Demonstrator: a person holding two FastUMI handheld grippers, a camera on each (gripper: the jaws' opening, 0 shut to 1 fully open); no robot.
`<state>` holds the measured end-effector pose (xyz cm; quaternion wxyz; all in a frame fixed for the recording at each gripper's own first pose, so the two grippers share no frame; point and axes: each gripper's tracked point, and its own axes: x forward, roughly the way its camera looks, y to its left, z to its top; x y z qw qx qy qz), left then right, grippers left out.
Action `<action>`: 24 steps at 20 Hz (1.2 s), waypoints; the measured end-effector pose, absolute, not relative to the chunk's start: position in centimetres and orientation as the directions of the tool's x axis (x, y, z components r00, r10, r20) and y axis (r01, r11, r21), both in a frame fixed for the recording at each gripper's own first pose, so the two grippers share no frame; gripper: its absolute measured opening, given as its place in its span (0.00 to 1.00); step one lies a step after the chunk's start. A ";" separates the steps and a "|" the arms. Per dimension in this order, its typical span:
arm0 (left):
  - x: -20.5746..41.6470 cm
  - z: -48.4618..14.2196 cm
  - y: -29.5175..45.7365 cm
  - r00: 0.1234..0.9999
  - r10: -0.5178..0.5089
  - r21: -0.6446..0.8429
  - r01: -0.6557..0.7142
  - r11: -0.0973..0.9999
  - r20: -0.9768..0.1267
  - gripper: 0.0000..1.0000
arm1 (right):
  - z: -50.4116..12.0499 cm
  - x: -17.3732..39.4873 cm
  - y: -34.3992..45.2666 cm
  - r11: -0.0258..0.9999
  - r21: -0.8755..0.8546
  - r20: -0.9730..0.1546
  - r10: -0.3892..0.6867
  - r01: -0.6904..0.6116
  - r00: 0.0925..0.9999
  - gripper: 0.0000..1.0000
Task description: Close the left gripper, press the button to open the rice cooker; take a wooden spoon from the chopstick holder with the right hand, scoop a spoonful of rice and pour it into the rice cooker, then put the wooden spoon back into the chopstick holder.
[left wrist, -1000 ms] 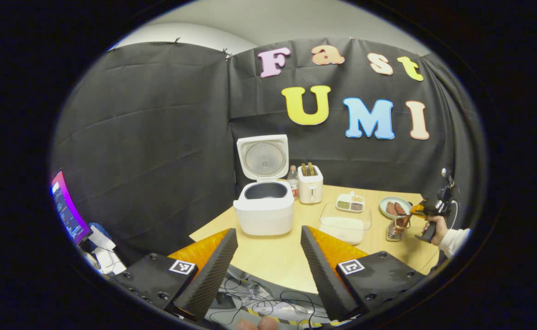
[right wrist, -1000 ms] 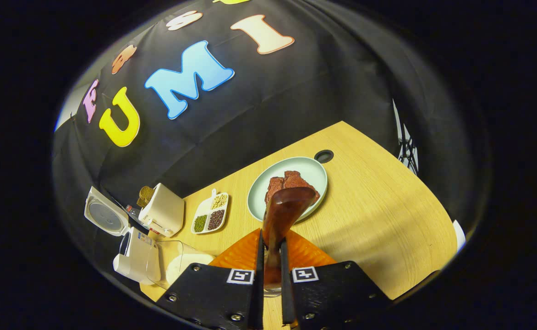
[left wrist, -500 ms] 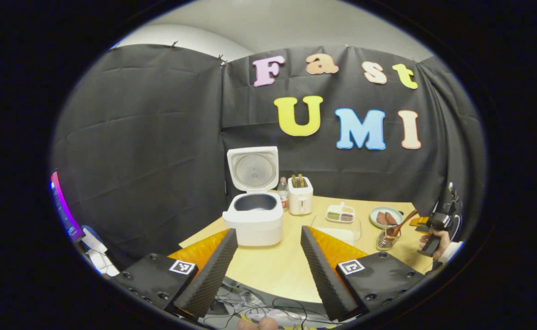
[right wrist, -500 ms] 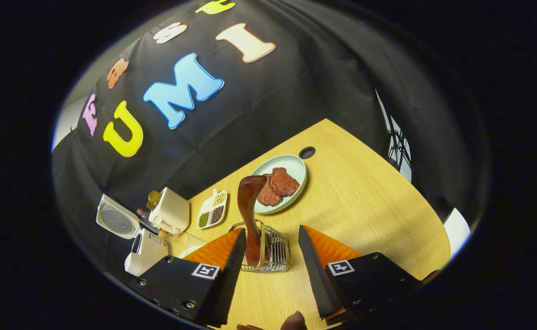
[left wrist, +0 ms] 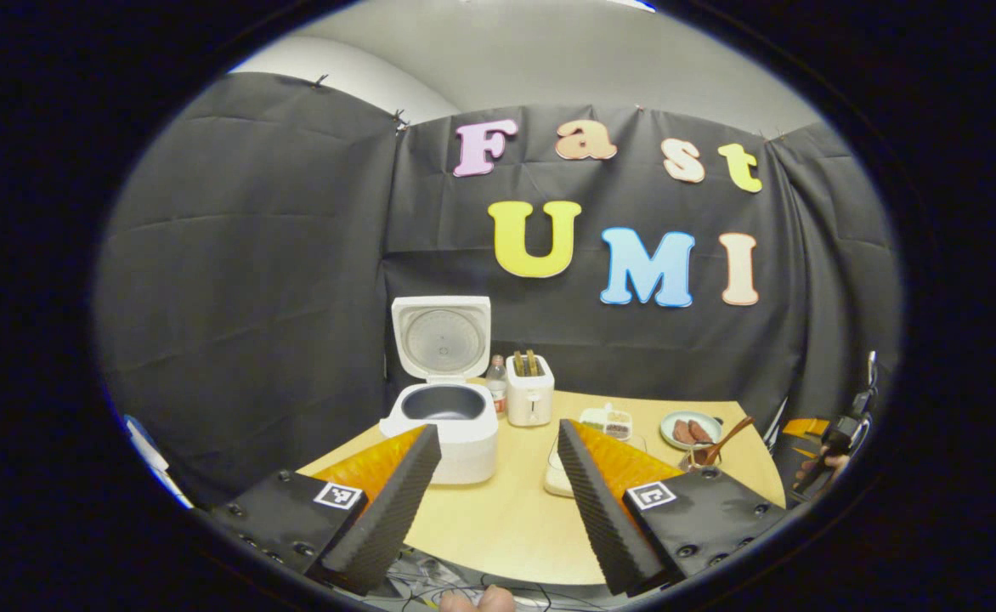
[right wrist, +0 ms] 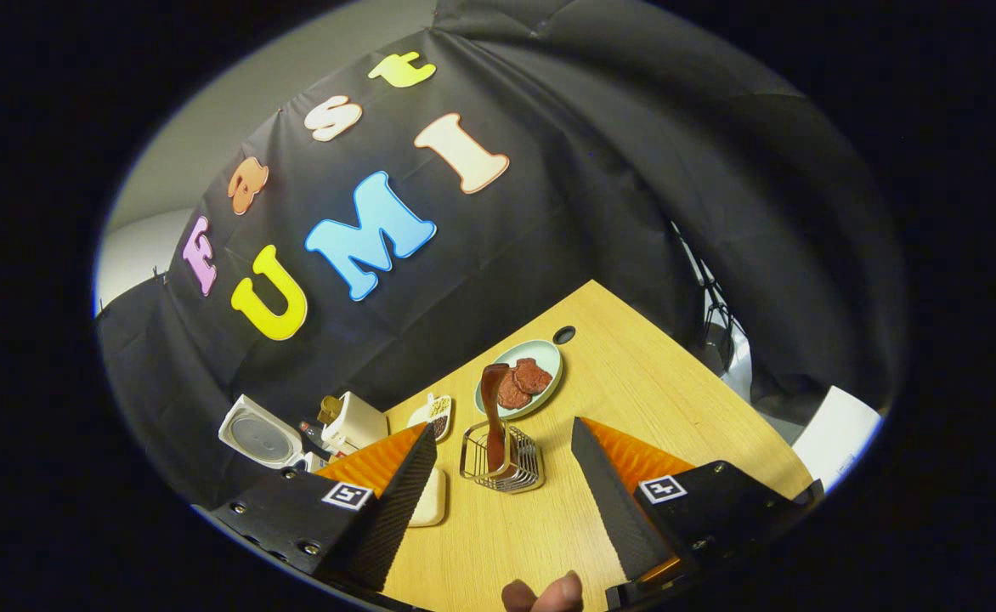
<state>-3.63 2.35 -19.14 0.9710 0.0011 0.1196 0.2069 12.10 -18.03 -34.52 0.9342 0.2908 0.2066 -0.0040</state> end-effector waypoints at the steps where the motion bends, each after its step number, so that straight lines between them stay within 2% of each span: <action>1: -3.0 -19.3 3.1 0.894 0.386 0.044 -0.386 0.921 -0.229 0.94 | -33.8 11.1 -17.9 0.841 0.525 -0.386 0.099 0.130 0.917 0.98; 5: 0.2 -19.0 8.1 0.923 0.324 0.001 -0.331 0.944 -0.207 0.94 | -30.2 6.9 -15.7 0.862 0.481 -0.355 0.029 0.156 0.934 0.98; 10: 5.0 -16.3 17.1 0.957 0.262 -0.045 -0.269 0.962 -0.124 0.93 | -25.2 2.2 -9.5 0.866 0.460 -0.273 -0.072 0.196 0.959 0.97; 15: 12.7 -14.3 24.8 0.971 0.230 -0.089 -0.234 0.968 -0.061 0.93 | -23.3 -0.2 -1.1 0.920 0.353 -0.274 -0.071 0.169 0.959 0.98; 16: 14.4 -13.8 26.2 0.971 0.232 -0.106 -0.236 0.966 -0.053 1.00 | -23.0 -0.4 0.1 0.931 0.329 -0.281 -0.065 0.160 0.958 0.98; 18: 17.8 -12.9 28.9 0.967 0.251 -0.133 -0.253 0.958 -0.036 0.93 | -22.8 -0.7 3.7 0.944 0.307 -0.301 -0.025 0.122 0.953 0.98; 19: 19.5 -12.4 30.2 0.965 0.262 -0.139 -0.264 0.955 -0.031 0.93 | -22.7 -0.7 4.9 0.948 0.299 -0.306 -0.012 0.108 0.952 0.98; 20: 21.2 -12.2 31.1 0.962 0.271 -0.145 -0.272 0.951 -0.030 0.97 | -22.5 -0.7 6.1 0.951 0.293 -0.307 -0.004 0.099 0.952 0.98; 21: 22.7 -12.3 31.8 0.960 0.279 -0.151 -0.281 0.948 -0.036 0.93 | -22.3 -0.6 7.1 0.953 0.288 -0.311 0.005 0.089 0.950 0.98; 22: 24.3 -12.4 32.4 0.958 0.285 -0.155 -0.287 0.945 -0.036 1.00 | -22.3 -0.5 8.0 0.956 0.283 -0.322 0.015 0.081 0.947 0.98; 23: 25.7 -12.6 33.0 0.956 0.290 -0.155 -0.291 0.944 -0.035 0.93 | -22.2 -0.5 8.8 0.958 0.276 -0.329 0.021 0.075 0.944 0.98; 24: 27.3 -12.8 33.5 0.956 0.291 -0.150 -0.292 0.944 -0.029 0.93 | -21.9 -0.6 9.5 0.959 0.274 -0.331 0.025 0.071 0.943 0.98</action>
